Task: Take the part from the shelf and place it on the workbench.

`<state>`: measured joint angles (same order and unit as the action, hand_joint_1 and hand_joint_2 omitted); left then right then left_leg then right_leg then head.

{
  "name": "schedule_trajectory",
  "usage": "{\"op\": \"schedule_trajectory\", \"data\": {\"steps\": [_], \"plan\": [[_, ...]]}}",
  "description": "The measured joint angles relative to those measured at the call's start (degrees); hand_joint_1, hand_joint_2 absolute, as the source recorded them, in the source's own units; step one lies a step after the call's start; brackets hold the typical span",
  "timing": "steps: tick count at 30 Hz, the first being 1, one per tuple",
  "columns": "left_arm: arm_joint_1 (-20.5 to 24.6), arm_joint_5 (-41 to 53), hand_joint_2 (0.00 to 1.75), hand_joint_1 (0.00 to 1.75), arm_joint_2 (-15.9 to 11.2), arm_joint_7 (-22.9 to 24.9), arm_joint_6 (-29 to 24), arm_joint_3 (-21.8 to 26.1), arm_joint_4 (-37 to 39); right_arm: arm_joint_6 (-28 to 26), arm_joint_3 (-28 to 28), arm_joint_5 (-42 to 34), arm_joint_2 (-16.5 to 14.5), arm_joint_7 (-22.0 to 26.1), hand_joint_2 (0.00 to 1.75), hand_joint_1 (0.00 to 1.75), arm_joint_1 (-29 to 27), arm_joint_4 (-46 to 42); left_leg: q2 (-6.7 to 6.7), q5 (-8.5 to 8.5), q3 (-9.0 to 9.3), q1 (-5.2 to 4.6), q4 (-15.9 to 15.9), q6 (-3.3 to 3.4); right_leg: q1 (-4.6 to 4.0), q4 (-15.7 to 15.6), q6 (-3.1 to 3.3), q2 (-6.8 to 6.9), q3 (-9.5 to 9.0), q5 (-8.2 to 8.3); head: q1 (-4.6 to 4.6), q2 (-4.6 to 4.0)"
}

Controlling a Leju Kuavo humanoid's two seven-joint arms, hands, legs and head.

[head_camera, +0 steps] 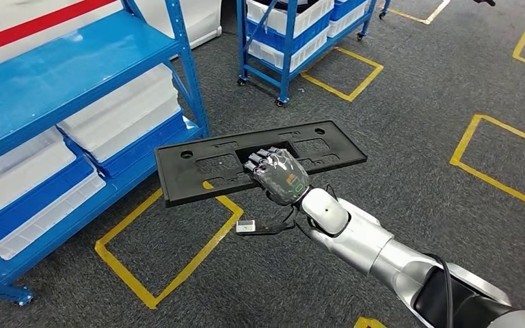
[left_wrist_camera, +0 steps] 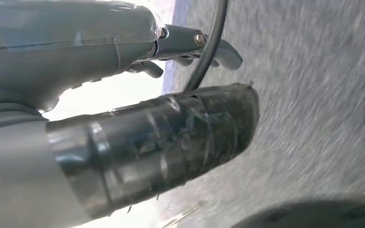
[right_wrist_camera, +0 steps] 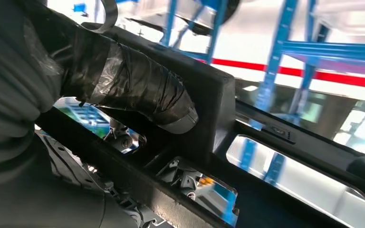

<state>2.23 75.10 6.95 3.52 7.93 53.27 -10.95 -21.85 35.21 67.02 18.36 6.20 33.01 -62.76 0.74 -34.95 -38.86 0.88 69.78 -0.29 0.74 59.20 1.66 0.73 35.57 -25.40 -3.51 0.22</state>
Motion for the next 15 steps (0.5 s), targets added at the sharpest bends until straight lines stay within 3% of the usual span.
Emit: {"op": "schedule_trajectory", "data": {"steps": [1,2,3,5,7,8,9,11,12,13,15], "plan": [[-0.07,0.0,0.0,0.0,0.0,0.0,0.05,0.0,0.0,0.01,0.01,0.02,-0.1,-0.01,1.75,1.75,0.01,0.08,-0.33,-1.38,-0.4,-0.06,3.22,0.17,-0.22,0.06,0.11,-0.72,0.85,0.68,-0.01,0.0],[-0.09,0.0,0.0,0.0,0.0,0.0,0.08,0.0,0.0,0.01,0.02,0.04,-0.2,0.0,1.75,1.75,0.01,0.19,-0.45,-1.41,-0.16,-0.16,5.06,0.43,-0.41,0.15,0.14,-1.44,1.7,1.33,-0.01,0.0],[-0.04,0.0,0.0,0.0,0.0,0.0,0.09,-0.01,0.0,0.01,0.03,0.08,-0.25,0.01,1.75,1.75,0.0,0.31,-0.58,-0.22,0.97,-0.28,4.89,0.78,-0.55,0.25,0.11,-2.13,2.52,1.95,-0.01,0.0],[0.1,0.0,0.0,0.0,-0.07,0.0,0.09,-0.02,0.0,0.01,0.04,0.14,-0.31,0.01,1.75,1.75,0.01,0.45,-2.08,2.85,5.86,-0.61,-0.97,1.8,-0.66,0.46,-0.05,-3.46,4.01,3.21,-0.01,0.0],[0.18,0.0,0.0,0.0,-0.21,-0.02,0.1,-0.02,0.0,-0.01,0.04,0.15,-0.4,0.01,1.75,1.75,0.05,0.47,-4.7,3.33,11.26,-0.81,-9.19,2.56,-0.71,0.5,-0.44,-4.71,5.03,4.56,-0.01,0.01],[0.19,0.0,0.0,0.0,-0.27,-0.04,0.12,-0.02,0.0,-0.01,0.04,0.15,-0.45,0.01,1.75,1.75,0.08,0.48,-5.58,3.0,12.65,-0.85,-11.72,2.68,-0.6,0.3,-0.75,-5.31,5.27,5.29,-0.02,0.01],[0.2,0.0,0.0,0.0,-0.27,-0.05,0.14,-0.02,0.0,0.0,0.04,0.15,-0.47,0.01,1.75,1.75,0.1,0.48,-5.53,2.92,13.11,-0.92,-12.93,2.61,-0.55,-0.06,-1.11,-5.96,5.39,6.07,-0.02,0.01],[0.29,0.0,0.0,0.0,-0.17,-0.07,0.16,-0.03,0.03,0.02,0.05,0.15,-0.41,0.02,1.75,1.75,0.05,0.61,-4.21,4.15,12.39,-0.72,-13.57,2.72,-0.57,-1.03,-1.87,-7.09,5.82,7.37,0.01,0.0],[0.38,0.0,0.0,0.0,-0.16,-0.09,0.16,-0.03,0.05,0.02,0.07,0.16,-0.37,0.04,1.75,1.75,0.06,0.68,-3.52,4.99,11.84,-0.56,-13.98,2.92,-0.73,-0.79,-2.14,-6.64,6.34,6.63,-0.1,0.0],[0.47,0.0,0.0,0.0,-0.13,-0.25,0.17,-0.03,0.07,0.01,0.09,0.16,-0.34,0.01,1.75,1.75,0.1,0.79,-2.79,5.93,11.1,-0.36,-14.33,3.2,-0.85,0.5,-2.39,-5.56,7.06,4.63,-0.21,0.01],[0.42,0.03,0.0,0.0,-0.16,-0.91,0.29,-0.04,0.07,-0.02,0.11,0.17,-0.35,-0.09,1.75,1.75,0.23,0.91,-1.65,7.39,9.53,-0.4,-14.59,3.52,-0.62,6.44,-2.8,-2.58,8.55,-1.71,-0.44,0.01]]}}
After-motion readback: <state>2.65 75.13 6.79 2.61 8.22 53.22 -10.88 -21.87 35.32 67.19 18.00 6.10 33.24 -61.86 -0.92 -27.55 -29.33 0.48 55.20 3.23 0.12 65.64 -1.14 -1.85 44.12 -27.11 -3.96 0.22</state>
